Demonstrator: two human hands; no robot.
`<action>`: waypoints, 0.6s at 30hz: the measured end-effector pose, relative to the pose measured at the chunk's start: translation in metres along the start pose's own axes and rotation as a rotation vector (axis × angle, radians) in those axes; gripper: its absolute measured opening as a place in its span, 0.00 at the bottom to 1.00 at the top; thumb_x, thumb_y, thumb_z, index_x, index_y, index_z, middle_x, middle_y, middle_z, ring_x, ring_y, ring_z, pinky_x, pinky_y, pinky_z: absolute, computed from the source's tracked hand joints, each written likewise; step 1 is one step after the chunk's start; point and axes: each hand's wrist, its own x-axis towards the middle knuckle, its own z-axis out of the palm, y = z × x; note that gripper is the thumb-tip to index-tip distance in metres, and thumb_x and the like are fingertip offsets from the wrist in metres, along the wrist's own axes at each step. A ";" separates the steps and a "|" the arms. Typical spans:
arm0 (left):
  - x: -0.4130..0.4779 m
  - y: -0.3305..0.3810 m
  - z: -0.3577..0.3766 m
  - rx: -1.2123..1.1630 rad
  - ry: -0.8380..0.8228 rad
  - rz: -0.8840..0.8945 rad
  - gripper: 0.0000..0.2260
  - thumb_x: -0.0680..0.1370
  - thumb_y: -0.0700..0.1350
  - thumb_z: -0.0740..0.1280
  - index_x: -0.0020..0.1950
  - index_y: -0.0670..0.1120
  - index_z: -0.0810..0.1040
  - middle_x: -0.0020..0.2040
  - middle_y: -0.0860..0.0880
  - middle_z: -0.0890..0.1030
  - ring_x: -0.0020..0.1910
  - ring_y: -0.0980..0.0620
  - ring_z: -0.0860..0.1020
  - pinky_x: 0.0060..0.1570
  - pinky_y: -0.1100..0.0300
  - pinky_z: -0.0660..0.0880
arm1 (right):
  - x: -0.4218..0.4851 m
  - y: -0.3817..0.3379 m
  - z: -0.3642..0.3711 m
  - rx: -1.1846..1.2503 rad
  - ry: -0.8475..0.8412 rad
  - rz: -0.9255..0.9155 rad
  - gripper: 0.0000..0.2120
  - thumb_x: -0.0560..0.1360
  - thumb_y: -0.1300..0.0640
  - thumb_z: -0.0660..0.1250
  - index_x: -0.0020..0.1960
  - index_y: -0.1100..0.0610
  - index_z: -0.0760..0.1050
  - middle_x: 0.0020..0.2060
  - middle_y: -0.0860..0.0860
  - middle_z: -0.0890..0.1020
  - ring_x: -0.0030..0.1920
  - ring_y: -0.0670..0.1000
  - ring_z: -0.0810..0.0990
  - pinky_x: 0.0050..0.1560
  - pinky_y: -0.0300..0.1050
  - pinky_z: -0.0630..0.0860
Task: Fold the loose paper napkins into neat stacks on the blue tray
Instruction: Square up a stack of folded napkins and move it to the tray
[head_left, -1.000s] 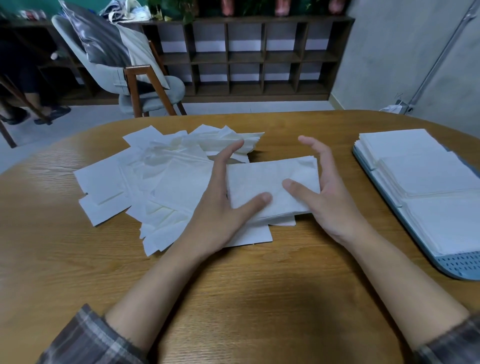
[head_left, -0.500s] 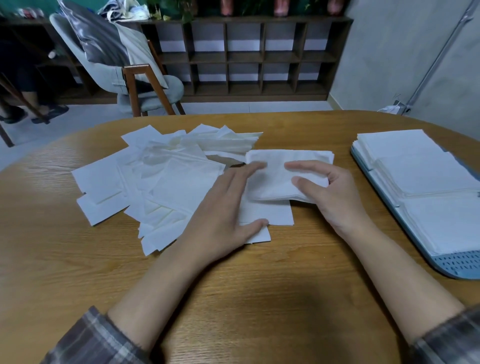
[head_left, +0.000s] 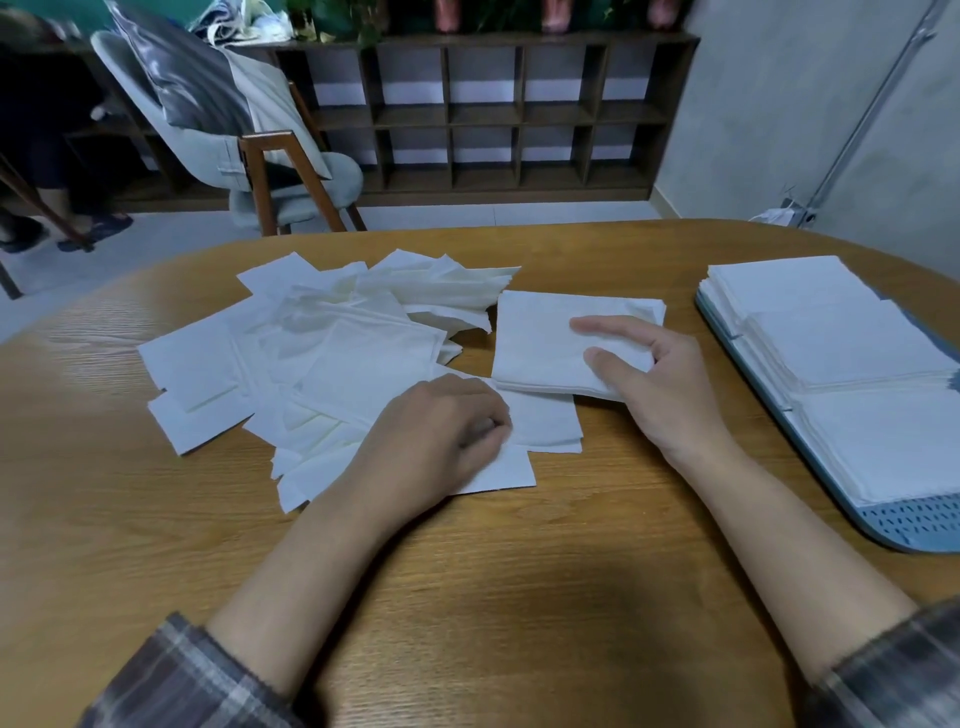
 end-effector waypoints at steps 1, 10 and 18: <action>0.000 0.000 -0.001 -0.001 -0.018 -0.005 0.05 0.80 0.53 0.74 0.51 0.54 0.85 0.52 0.59 0.84 0.56 0.57 0.79 0.52 0.53 0.78 | 0.000 0.000 0.000 -0.003 -0.007 0.002 0.14 0.80 0.65 0.70 0.59 0.50 0.86 0.56 0.34 0.85 0.61 0.29 0.77 0.58 0.19 0.65; 0.000 0.006 0.001 0.052 -0.008 0.110 0.04 0.82 0.49 0.73 0.50 0.51 0.86 0.48 0.58 0.83 0.49 0.55 0.78 0.44 0.50 0.78 | 0.000 0.001 0.004 -0.018 -0.038 -0.003 0.15 0.81 0.65 0.69 0.59 0.48 0.86 0.57 0.33 0.85 0.63 0.30 0.77 0.62 0.21 0.66; -0.001 0.016 -0.008 -0.257 0.145 -0.042 0.04 0.84 0.48 0.69 0.53 0.51 0.83 0.44 0.57 0.84 0.43 0.54 0.81 0.45 0.61 0.75 | 0.000 -0.003 0.001 0.057 -0.130 -0.027 0.11 0.83 0.60 0.66 0.59 0.50 0.86 0.58 0.38 0.86 0.64 0.35 0.78 0.63 0.29 0.69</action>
